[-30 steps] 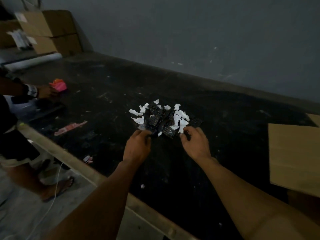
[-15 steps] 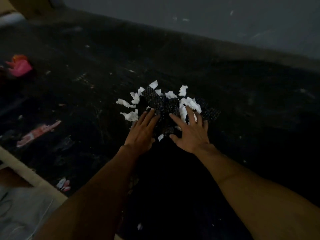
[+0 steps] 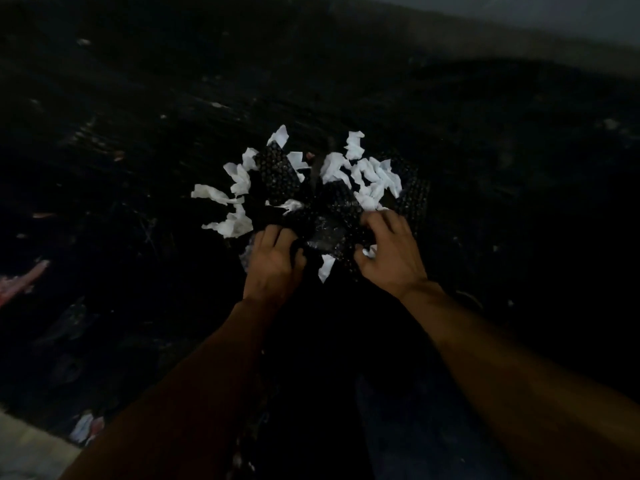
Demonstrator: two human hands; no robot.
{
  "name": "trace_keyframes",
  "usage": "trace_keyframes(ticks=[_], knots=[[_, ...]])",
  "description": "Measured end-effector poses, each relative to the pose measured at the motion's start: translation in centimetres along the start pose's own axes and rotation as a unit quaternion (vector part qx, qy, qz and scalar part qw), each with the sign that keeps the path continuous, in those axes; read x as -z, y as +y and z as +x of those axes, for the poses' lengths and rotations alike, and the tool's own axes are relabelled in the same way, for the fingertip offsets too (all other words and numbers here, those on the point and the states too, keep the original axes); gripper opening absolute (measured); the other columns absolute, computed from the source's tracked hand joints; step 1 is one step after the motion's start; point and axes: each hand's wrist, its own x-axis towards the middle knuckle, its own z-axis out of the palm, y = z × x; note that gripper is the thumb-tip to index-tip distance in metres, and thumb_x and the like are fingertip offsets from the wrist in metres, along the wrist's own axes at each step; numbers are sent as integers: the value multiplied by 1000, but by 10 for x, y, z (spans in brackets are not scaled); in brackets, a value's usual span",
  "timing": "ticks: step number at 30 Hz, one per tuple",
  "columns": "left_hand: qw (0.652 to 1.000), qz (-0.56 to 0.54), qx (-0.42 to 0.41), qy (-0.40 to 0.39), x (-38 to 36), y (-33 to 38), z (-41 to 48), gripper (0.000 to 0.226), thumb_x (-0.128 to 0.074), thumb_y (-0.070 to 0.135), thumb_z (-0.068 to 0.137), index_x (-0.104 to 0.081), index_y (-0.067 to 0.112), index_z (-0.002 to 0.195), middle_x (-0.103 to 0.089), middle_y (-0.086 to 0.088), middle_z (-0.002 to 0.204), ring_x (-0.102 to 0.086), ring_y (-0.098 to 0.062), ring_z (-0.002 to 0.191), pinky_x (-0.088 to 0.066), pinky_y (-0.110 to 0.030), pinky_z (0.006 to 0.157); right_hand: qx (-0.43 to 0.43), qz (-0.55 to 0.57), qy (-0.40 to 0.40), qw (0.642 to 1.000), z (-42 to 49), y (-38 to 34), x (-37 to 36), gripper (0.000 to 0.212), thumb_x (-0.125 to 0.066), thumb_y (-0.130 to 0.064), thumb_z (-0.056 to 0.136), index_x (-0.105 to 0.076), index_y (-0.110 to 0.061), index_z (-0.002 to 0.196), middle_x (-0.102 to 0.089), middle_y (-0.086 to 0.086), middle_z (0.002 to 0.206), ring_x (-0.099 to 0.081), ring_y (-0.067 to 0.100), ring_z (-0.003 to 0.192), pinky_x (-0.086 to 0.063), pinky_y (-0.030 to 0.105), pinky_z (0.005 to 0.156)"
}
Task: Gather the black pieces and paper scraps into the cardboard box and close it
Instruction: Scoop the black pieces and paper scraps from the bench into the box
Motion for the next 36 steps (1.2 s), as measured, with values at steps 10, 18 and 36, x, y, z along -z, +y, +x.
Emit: trace_keyframes(ticks=[10,18,36], knots=[[998,45,-13,41,-2,0,-4,34,-63,47,84,-65,15,94,-51,-16,125,-44,-37,115,-38,-48,94,-42,-68,62,995,-6,5,-19,34,-64,-47,78,-62,-19,97,-40,14,134,-37,33,123,-37,39,103],[991,75,-94,-64,4,8,-2,62,-45,21,77,-42,34,138,-43,-3,143,-50,-29,105,-46,-43,77,-24,-37,51,998,-5,-2,-14,50,-57,-13,77,-55,-17,127,-53,14,111,-47,31,99,-44,39,89],[994,14,-104,-21,-4,1,-7,39,-58,41,80,-66,12,105,-60,-9,102,-51,-33,98,-44,-47,80,6,-57,60,997,-7,0,-18,34,-50,-27,79,-68,-9,102,-64,11,98,-52,34,93,-48,45,83]])
